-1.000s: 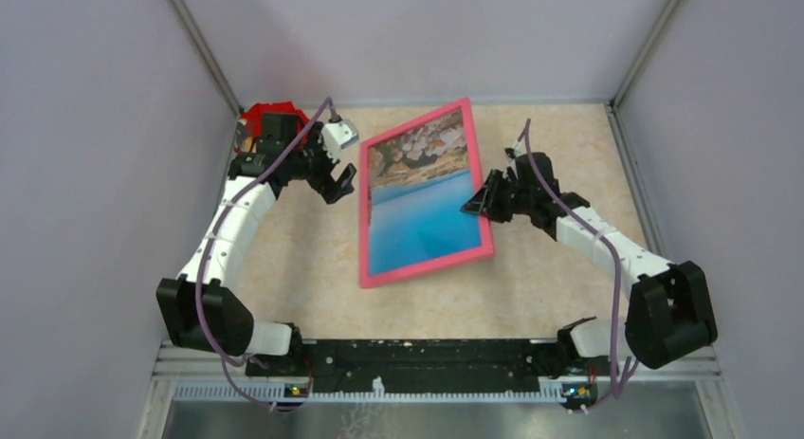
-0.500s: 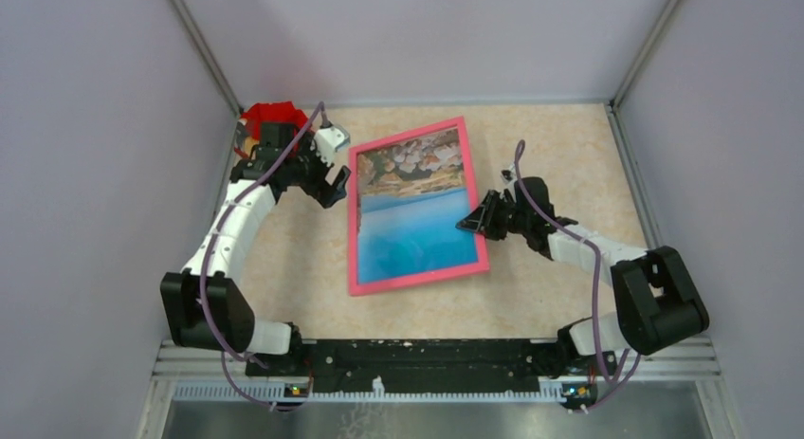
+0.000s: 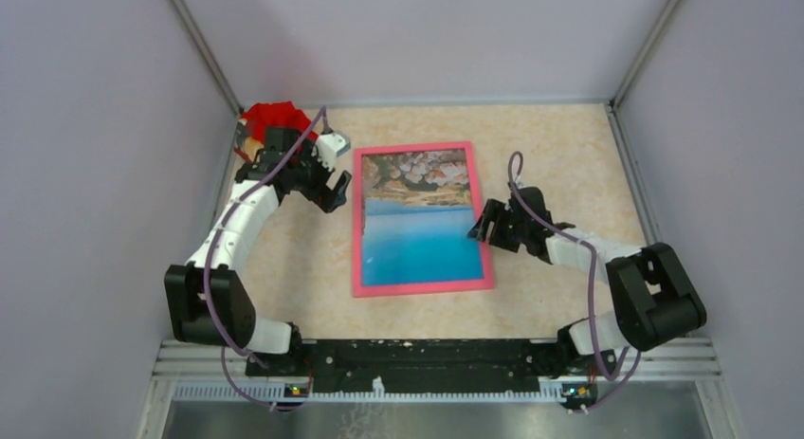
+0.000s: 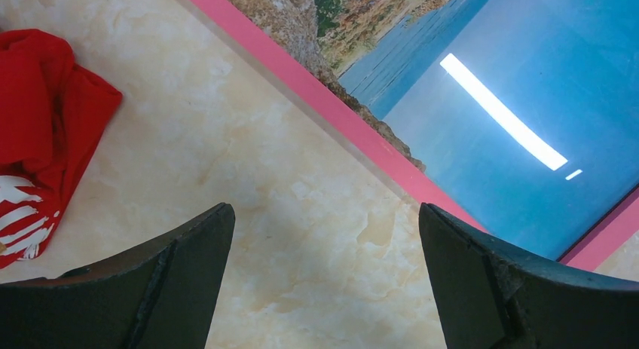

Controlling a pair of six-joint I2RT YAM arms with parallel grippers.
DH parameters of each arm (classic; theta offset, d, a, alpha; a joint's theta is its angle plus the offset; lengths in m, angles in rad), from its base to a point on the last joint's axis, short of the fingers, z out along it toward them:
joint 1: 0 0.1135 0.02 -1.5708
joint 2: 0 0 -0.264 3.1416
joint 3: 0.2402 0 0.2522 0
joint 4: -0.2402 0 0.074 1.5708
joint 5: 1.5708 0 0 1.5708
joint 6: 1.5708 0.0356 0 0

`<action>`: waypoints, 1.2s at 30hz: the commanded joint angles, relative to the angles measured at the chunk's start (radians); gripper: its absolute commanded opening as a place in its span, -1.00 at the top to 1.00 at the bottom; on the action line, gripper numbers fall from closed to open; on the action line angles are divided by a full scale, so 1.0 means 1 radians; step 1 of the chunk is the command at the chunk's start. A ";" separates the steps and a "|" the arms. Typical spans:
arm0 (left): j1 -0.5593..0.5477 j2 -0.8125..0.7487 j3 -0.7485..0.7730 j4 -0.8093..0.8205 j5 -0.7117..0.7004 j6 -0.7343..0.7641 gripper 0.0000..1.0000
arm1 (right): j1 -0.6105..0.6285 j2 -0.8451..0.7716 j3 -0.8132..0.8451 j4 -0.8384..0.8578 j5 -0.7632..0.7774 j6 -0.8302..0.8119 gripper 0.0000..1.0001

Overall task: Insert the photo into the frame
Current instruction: Turn over the photo frame at the center of the board, then reset both arms

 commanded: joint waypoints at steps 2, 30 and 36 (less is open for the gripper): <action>0.009 0.000 -0.003 0.039 0.001 -0.021 -0.96 | 0.001 -0.013 0.013 -0.059 0.092 -0.050 -0.43; 0.296 0.144 -0.614 1.233 0.089 -0.484 -0.97 | -0.220 -0.176 -0.173 0.576 1.050 -0.365 -0.97; 0.295 0.133 -0.744 1.481 0.101 -0.546 -0.97 | -0.221 -0.137 -0.324 0.837 1.054 -0.406 -0.97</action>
